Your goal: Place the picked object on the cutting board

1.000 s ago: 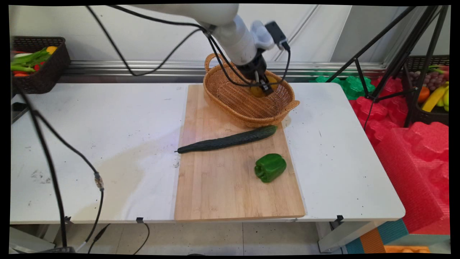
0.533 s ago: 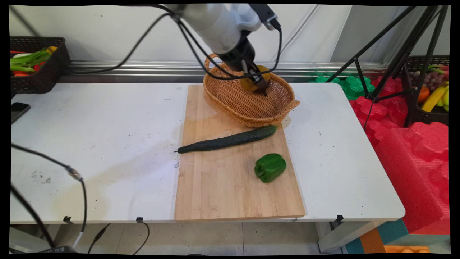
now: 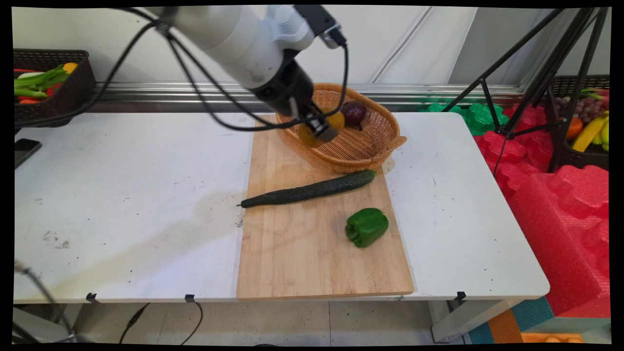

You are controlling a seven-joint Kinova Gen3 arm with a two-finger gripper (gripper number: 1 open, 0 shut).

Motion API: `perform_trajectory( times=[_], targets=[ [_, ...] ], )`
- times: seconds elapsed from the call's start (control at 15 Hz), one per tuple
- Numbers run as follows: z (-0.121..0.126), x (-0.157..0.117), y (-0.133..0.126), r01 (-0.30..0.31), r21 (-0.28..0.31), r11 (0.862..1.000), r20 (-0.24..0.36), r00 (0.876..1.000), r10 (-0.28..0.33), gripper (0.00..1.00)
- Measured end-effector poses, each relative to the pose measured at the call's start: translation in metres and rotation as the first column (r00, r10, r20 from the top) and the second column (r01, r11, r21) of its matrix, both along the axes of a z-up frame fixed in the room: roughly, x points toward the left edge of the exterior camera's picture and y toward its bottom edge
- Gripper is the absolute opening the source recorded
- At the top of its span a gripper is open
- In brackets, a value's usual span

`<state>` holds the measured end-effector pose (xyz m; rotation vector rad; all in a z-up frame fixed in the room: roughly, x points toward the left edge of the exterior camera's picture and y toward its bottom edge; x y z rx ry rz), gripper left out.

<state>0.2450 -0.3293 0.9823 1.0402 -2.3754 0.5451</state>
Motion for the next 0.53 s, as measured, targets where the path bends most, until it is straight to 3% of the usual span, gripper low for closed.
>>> perform_trajectory(
  times=[0.53],
  targets=[
    [-0.031,0.01,0.054,0.002,0.093,0.996,-0.014,1.0,-0.001,0.0]
  ],
)
